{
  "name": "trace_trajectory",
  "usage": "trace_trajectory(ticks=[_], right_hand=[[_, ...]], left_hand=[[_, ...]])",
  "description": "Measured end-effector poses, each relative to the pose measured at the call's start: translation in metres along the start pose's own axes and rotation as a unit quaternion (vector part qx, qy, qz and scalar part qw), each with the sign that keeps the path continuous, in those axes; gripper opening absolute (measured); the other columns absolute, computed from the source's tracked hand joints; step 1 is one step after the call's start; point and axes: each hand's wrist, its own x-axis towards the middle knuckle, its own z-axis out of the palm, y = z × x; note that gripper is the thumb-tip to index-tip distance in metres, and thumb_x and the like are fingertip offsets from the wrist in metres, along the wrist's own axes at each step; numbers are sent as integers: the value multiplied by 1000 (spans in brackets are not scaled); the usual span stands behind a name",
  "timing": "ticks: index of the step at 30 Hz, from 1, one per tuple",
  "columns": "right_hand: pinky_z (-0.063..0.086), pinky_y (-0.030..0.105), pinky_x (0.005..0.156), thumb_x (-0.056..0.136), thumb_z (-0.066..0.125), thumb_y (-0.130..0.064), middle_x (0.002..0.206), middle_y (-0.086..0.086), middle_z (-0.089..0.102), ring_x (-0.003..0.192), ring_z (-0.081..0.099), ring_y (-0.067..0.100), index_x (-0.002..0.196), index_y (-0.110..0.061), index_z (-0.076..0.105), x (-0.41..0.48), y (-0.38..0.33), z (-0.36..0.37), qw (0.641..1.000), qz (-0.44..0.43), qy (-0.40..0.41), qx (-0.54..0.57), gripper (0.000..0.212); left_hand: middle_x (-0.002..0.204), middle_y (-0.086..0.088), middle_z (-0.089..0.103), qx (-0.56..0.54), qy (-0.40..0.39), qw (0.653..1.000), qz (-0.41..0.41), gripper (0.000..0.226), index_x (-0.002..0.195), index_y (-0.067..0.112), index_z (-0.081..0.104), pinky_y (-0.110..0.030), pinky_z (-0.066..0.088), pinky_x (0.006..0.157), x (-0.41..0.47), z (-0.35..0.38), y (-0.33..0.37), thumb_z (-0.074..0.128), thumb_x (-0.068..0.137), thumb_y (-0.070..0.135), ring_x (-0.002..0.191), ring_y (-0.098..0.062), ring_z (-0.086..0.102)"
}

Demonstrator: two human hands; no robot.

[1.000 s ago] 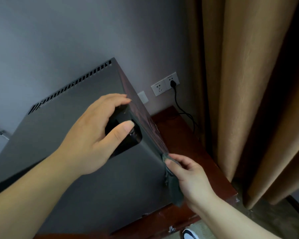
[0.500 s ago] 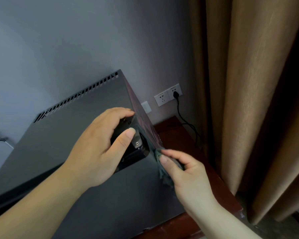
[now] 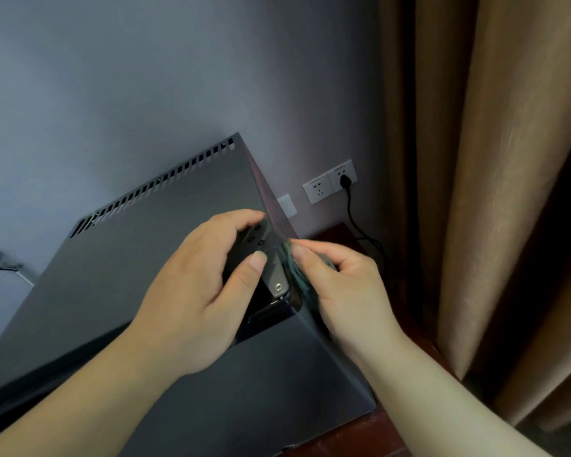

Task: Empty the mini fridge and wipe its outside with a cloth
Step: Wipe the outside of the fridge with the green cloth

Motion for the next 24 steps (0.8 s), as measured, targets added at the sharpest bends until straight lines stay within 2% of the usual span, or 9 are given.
trace_trajectory(ticks=[3,6,8,13,16,20,24], right_hand=[[54,45,98,88,74,-36,104,-6,77,104,72,13,102,-31,80,-3,6,-3,1000,10,-9,14,16],[54,41,97,89,75,-31,106,-10,75,105,70,10,100,-33,81,-3,0,0,1000,-13,-9,24,13],[54,43,98,89,75,-28,107,-6,75,105,71,12,99,-30,81,-3,1,3,999,-6,-11,44,12],[56,50,96,87,76,-27,101,3,78,100,74,21,96,-24,82,-6,22,-2,992,82,22,91,11],[57,50,95,87,77,-25,98,4,78,98,74,22,94,-22,82,-3,18,-1,992,71,18,103,9],[57,47,95,87,77,-28,101,-1,78,99,73,17,94,-27,82,-1,17,1,998,22,18,64,8],[55,49,97,87,78,-32,98,-5,78,98,73,14,89,-35,82,-7,45,-11,996,65,61,26,5]], left_hand=[[125,33,54,-10,0,1000,-1,40,131,50,45,-14,38,92,1,0,0,39,91,51,123,7,48],[125,32,55,-20,-2,1000,0,41,131,50,46,-17,39,92,0,1,0,39,90,52,123,5,50],[125,32,55,-14,-5,1000,1,42,132,48,46,-17,38,92,-1,1,0,39,90,52,123,5,50],[124,34,52,9,-11,1000,5,43,132,50,43,-11,36,90,-1,0,0,36,90,55,121,9,47],[127,33,50,30,-20,999,21,42,133,45,46,-8,34,95,1,0,0,36,93,51,124,7,46],[138,28,47,53,-30,998,36,43,134,41,55,-13,31,105,1,0,-1,35,96,48,135,3,39],[143,30,42,64,-36,997,35,45,135,47,55,-21,32,104,1,0,-1,33,96,53,139,2,35]])
